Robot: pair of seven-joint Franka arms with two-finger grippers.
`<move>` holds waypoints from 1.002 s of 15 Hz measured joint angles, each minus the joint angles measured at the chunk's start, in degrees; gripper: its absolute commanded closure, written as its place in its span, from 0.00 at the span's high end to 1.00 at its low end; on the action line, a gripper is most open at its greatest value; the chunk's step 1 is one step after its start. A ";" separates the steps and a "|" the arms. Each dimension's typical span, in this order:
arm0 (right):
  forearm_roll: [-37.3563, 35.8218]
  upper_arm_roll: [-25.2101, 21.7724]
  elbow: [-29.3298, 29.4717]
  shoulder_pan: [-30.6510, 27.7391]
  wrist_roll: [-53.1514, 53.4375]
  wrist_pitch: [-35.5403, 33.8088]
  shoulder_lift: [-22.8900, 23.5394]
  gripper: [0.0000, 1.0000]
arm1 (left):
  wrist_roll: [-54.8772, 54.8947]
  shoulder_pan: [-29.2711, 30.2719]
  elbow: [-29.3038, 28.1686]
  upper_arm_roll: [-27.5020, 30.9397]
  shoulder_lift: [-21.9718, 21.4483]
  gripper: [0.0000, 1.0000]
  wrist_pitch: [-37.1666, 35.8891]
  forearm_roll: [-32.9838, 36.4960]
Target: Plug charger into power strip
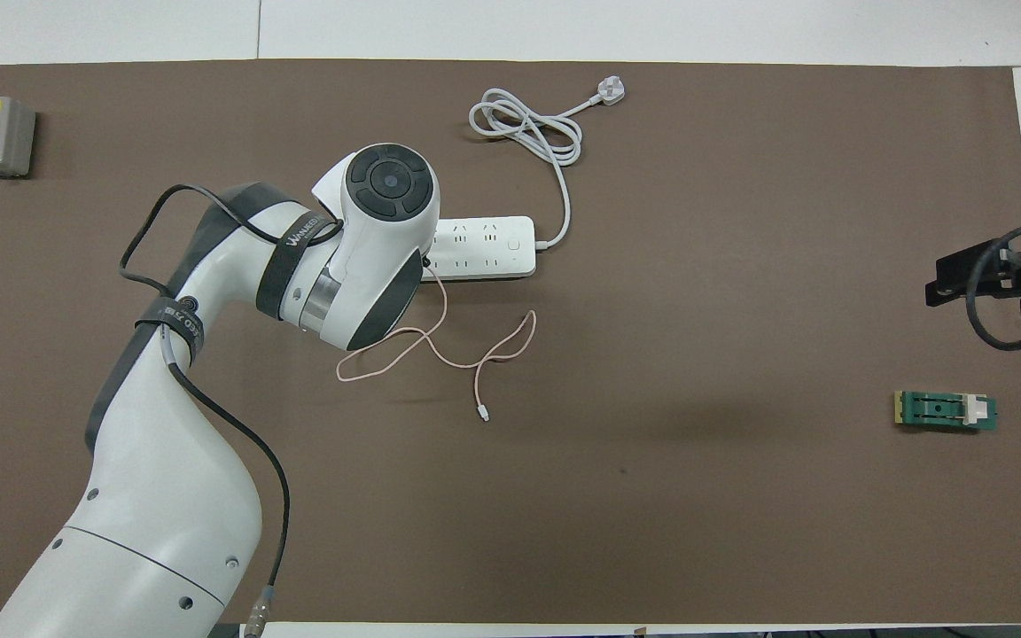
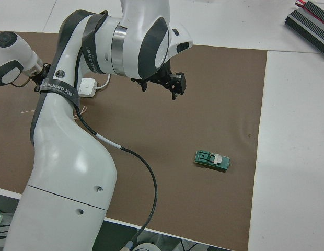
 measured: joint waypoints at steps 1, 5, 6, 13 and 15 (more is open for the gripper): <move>0.00 0.00 0.00 0.00 0.00 0.00 0.00 1.00 | 0.16 0.00 0.00 0.00 0.00 0.00 0.01 0.00; 0.00 0.00 0.00 0.00 0.00 0.00 0.00 1.00 | 1.17 0.15 -0.17 -0.02 -0.12 0.53 0.03 -0.09; 0.00 0.00 0.00 0.00 0.00 0.00 -0.01 1.00 | 1.71 0.26 -0.54 0.00 -0.27 0.56 -0.04 -0.09; 0.00 0.00 0.00 0.00 0.00 0.00 -0.04 1.00 | 5.94 2.06 -2.41 -0.01 -7.14 0.63 -3.11 -0.44; 0.00 0.00 0.00 0.00 0.00 0.00 -0.04 1.00 | 7.66 2.17 -2.58 -0.06 -9.49 0.73 -4.32 -0.66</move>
